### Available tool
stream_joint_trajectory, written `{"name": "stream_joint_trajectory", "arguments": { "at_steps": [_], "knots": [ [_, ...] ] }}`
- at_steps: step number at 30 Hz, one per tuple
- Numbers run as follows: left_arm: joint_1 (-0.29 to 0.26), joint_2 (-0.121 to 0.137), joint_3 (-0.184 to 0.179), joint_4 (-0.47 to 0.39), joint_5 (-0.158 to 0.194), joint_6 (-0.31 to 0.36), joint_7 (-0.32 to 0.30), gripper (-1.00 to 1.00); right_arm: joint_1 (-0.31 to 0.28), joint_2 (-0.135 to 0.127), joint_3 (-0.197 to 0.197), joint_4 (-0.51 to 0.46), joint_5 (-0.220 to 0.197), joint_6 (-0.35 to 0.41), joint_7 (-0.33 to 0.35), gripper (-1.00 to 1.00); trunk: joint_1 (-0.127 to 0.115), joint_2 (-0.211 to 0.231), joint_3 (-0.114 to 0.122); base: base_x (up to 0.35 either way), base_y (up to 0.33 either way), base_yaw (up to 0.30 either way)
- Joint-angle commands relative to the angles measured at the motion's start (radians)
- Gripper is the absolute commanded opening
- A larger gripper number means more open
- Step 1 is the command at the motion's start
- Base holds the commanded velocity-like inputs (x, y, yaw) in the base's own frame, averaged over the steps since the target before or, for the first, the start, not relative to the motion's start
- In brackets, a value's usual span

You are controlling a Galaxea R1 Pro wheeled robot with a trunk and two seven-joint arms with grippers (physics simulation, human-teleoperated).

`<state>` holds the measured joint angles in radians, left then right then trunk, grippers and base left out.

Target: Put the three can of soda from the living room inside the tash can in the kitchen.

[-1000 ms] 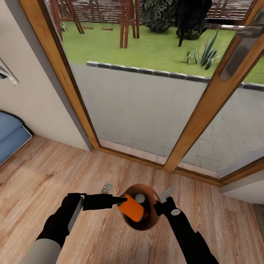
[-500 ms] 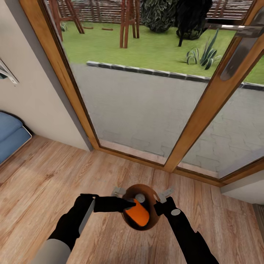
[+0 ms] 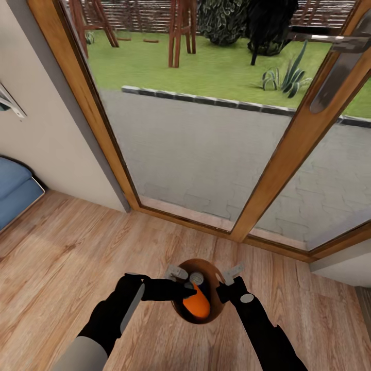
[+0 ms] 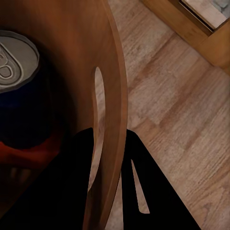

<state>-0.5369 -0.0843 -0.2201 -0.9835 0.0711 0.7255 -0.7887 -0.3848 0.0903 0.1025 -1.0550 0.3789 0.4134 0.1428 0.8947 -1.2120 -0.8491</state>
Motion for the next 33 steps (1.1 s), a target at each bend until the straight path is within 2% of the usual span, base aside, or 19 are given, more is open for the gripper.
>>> {"name": "stream_joint_trajectory", "arguments": {
  "at_steps": [1, 11, 20, 33],
  "knots": [
    [0.000, 0.000, -0.001, 0.000, 0.001, 0.000, 0.001, -1.00, 0.000, 0.000, 0.000, 0.000, -0.009, 0.001, 0.004, -1.00, 0.000, 0.000, 0.000, 0.000, 0.000, 0.000],
    [0.000, -0.001, -0.005, 0.000, 0.000, -0.001, 0.024, -1.00, 0.000, 0.000, 0.000, 0.000, -0.010, 0.001, 0.004, -1.00, 0.000, 0.000, 0.000, 0.000, 0.000, 0.000],
    [0.000, -0.001, -0.007, 0.000, 0.002, -0.043, 0.090, -1.00, 0.000, 0.000, 0.000, 0.001, -0.011, 0.001, 0.003, -1.00, 0.000, 0.000, 0.000, 0.000, 0.000, 0.000],
    [0.000, 0.000, -0.007, 0.000, 0.002, -0.049, 0.098, -1.00, 0.000, 0.000, 0.000, 0.002, -0.011, 0.000, 0.003, -1.00, 0.000, 0.000, 0.000, 0.000, 0.000, 0.000]
  ]
}}
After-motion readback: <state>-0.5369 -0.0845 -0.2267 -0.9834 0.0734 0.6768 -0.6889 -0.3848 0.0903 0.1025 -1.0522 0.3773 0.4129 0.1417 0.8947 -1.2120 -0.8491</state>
